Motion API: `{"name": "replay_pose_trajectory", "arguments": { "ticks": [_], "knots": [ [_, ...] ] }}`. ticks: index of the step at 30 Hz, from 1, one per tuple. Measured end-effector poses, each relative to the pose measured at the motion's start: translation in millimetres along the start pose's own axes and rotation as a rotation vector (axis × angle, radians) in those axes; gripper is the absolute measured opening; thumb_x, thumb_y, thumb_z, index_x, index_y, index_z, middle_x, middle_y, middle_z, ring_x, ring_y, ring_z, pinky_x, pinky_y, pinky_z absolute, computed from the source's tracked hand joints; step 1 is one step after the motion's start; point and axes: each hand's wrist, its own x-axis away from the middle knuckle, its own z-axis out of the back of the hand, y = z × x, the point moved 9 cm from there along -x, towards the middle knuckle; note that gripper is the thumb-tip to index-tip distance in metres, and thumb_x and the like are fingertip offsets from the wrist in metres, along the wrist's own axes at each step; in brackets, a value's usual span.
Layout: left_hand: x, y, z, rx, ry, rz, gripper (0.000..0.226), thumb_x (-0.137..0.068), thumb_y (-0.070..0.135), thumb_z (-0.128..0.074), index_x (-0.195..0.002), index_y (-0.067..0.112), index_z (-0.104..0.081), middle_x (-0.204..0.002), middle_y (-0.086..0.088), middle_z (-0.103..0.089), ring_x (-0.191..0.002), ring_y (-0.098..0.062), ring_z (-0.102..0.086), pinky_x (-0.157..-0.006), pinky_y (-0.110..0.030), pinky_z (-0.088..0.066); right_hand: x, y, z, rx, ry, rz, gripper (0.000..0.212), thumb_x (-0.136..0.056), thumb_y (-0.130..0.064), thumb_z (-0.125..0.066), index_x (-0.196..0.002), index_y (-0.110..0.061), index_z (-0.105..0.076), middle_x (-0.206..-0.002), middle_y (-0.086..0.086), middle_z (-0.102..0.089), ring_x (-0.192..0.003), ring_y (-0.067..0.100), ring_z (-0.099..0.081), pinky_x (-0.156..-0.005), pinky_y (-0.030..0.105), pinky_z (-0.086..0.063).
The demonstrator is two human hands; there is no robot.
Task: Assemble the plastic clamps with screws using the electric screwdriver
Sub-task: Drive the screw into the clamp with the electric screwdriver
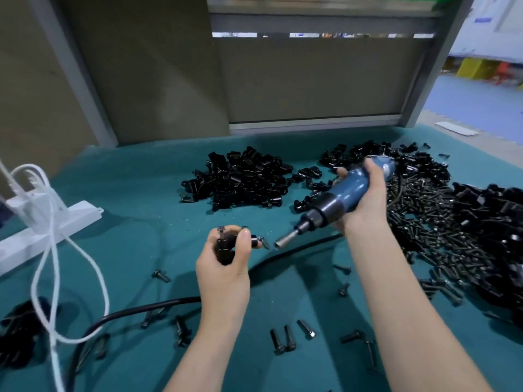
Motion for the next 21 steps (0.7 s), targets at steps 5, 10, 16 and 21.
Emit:
{"name": "replay_pose_trajectory", "arguments": {
  "ticks": [5,10,16,21],
  "knots": [
    [2.6,1.4,-15.6,-0.103,-0.152,-0.014,0.015,-0.088,0.035,-0.061,-0.074,0.032,-0.059,-0.065,0.013,-0.07,-0.056,0.004,-0.054,-0.06,-0.013,-0.043,0.7,-28.2,-35.1,-0.35,-0.236,-0.022,0.036,-0.088,-0.043,-0.06,-0.107,-0.013,-0.053,-0.092,0.002,-0.071,-0.078,0.027,-0.066,-0.077,0.053,-0.057],
    [12.4,-9.3,-31.0,-0.213,-0.319,0.068,0.014,-0.091,0.029,-0.064,-0.078,0.028,-0.059,-0.064,0.001,-0.071,-0.058,-0.007,-0.057,-0.054,-0.052,-0.051,6.3,-31.7,-42.5,-0.486,-0.32,-0.051,0.035,-0.087,-0.039,-0.063,-0.099,-0.007,-0.055,-0.076,0.005,-0.07,-0.084,0.04,-0.07,-0.077,0.064,-0.053],
    [15.7,-4.8,-32.7,-0.225,-0.334,0.06,0.022,-0.084,0.051,-0.062,-0.078,0.03,-0.059,-0.065,0.001,-0.071,-0.06,-0.009,-0.059,-0.056,-0.049,-0.054,4.6,-14.1,-36.8,-0.464,-0.27,-0.127,0.038,-0.085,-0.042,-0.065,-0.086,-0.006,-0.055,-0.062,0.004,-0.056,-0.05,0.015,-0.056,-0.052,0.032,-0.056],
    [17.3,-6.4,-35.5,-0.259,-0.389,0.037,0.023,-0.088,0.023,-0.066,-0.069,0.03,-0.056,-0.061,-0.001,-0.07,-0.047,-0.003,-0.047,-0.046,-0.015,-0.038,14.8,-13.2,-52.3,-0.217,-0.373,-0.051,0.041,-0.088,-0.053,-0.061,-0.104,-0.016,-0.053,-0.08,0.009,-0.067,-0.051,0.015,-0.058,-0.049,0.026,-0.053]
  ]
}}
